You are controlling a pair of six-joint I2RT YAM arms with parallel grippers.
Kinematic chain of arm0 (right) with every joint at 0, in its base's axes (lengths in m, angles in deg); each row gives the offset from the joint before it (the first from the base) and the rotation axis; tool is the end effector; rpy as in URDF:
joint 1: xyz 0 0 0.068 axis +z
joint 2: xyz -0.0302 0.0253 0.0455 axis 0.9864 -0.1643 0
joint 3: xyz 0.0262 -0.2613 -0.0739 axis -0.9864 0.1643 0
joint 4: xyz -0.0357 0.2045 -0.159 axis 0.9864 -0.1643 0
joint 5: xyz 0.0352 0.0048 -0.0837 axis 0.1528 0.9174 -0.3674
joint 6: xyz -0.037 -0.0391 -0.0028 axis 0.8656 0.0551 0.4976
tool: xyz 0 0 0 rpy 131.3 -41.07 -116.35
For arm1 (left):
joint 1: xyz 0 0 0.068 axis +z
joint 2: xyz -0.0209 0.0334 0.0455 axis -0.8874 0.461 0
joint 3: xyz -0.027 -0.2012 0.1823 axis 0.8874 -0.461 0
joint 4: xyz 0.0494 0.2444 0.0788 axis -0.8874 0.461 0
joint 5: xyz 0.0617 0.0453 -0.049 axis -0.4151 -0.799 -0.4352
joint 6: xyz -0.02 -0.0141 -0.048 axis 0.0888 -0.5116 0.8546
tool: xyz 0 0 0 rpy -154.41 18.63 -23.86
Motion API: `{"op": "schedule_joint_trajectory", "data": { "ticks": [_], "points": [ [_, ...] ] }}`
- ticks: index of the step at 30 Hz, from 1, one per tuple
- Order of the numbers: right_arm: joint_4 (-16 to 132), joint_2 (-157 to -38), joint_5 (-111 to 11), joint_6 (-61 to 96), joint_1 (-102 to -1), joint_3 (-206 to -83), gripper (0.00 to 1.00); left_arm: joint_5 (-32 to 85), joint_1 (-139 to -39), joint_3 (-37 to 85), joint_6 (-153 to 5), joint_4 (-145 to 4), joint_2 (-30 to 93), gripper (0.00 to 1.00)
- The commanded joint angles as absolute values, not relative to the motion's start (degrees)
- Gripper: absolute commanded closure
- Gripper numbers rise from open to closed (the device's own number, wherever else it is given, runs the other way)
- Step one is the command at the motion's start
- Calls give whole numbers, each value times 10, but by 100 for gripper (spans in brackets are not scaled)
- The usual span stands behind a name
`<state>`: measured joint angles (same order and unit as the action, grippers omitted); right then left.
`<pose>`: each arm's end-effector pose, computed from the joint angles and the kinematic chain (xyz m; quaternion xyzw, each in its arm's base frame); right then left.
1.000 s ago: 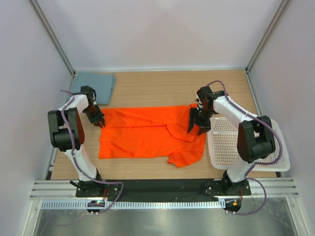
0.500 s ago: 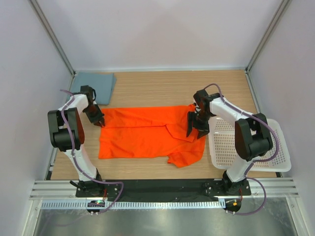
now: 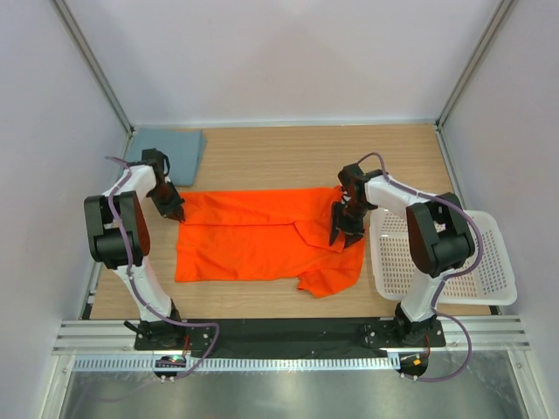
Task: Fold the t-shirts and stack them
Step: Fold the tshirt
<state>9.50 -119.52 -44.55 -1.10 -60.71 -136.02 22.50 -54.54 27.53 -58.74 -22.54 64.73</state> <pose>0.3001 0.1169 0.1653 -0.0427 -0.9918 -0.1201 0.0082 0.3598 0.0482 0.1745 -0.2904 0.9513 -0.0511 0.0899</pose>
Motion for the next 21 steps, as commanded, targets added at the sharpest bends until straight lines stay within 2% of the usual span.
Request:
{"op": "schedule_joint_trajectory", "data": {
  "ticks": [1, 2, 4, 5, 6, 13, 21],
  "points": [
    [126, -1193, -451, -30, -604, -1361, 56, 231, -542, 295, -598, -222, 633, 100],
    [128, -1191, -450, -32, -604, -1361, 65, 232, -543, 295, -599, -220, 632, 100],
    [128, -1188, -451, -37, -603, -1363, 76, 233, -542, 297, -600, -219, 631, 100],
    [128, -1185, -451, -37, -603, -1363, 90, 233, -542, 297, -600, -218, 630, 100],
    [128, -1175, -449, -38, -604, -1364, 98, 233, -542, 298, -601, -215, 627, 100],
    [86, -1120, -473, -39, -607, -1412, 98, 246, -542, 319, -601, -201, 603, 100],
    [57, -1157, -475, -29, -640, -1606, 99, 291, -542, 407, -596, -198, 613, 100]
  ]
}}
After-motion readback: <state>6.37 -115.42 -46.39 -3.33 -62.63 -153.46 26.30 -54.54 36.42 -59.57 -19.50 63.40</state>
